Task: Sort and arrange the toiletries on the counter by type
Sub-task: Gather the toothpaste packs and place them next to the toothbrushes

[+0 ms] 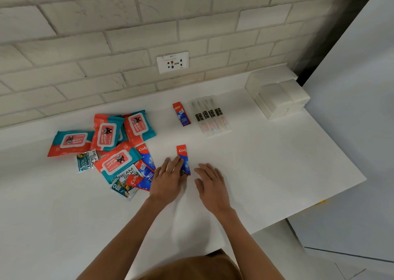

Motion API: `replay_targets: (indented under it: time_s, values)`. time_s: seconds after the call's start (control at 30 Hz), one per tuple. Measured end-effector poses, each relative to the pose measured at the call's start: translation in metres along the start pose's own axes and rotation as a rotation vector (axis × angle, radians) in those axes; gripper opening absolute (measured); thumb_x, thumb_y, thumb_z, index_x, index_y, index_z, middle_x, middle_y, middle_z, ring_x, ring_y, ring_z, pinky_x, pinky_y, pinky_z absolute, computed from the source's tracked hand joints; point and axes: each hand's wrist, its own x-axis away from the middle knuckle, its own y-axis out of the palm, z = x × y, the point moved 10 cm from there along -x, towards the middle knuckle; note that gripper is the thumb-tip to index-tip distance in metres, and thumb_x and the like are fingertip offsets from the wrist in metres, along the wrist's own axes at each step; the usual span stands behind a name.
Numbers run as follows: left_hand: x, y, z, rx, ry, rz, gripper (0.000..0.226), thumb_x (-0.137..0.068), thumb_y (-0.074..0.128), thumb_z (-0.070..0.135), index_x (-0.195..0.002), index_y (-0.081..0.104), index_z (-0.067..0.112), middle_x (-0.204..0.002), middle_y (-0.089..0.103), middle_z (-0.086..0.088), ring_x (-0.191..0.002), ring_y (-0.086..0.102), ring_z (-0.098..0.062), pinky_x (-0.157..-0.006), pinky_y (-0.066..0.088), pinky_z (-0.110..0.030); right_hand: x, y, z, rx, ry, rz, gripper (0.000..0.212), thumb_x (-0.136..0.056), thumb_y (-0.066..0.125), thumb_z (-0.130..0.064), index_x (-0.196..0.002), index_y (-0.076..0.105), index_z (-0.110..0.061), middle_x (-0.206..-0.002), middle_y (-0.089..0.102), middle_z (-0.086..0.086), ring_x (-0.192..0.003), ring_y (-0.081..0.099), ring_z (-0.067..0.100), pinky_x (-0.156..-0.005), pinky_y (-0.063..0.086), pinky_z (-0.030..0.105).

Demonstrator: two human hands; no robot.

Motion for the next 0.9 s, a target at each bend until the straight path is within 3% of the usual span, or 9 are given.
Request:
replay_targets:
  time_s: [0.13,0.33,0.9]
  values:
    - [-0.021,-0.015,-0.012,-0.011,-0.048,0.002,0.061,-0.109,0.037,0.044,-0.163,0.019,0.023,-0.171,0.016,0.002,-0.159,0.011,-0.026,-0.123,0.023,-0.052,-0.015,0.009,-0.003,0.175,-0.083,-0.024,0.054,-0.116,0.032,-0.041,-0.168,0.032,-0.027,-0.177,0.023,-0.006,-0.166,0.012,0.021,-0.134,0.014,0.049]
    - [-0.059,-0.029,-0.027,-0.013,-0.080,0.004,0.058,-0.109,0.038,0.043,-0.161,0.024,0.021,-0.169,0.023,-0.001,-0.156,0.019,-0.027,-0.121,0.030,-0.052,-0.041,0.020,-0.008,0.273,-0.123,-0.131,0.066,-0.115,0.020,-0.051,-0.172,0.006,-0.022,-0.180,0.003,-0.003,-0.166,-0.004,0.024,-0.134,0.012,0.053]
    - [-0.165,-0.065,-0.052,-0.042,-0.129,0.075,0.052,-0.106,0.045,0.041,-0.152,0.036,0.018,-0.159,0.038,-0.003,-0.142,0.038,-0.030,-0.110,0.043,-0.052,-0.055,0.016,-0.009,0.220,-0.125,-0.178,0.065,-0.115,0.023,-0.052,-0.172,0.011,-0.024,-0.180,0.006,-0.007,-0.166,-0.007,0.016,-0.134,0.013,0.048]
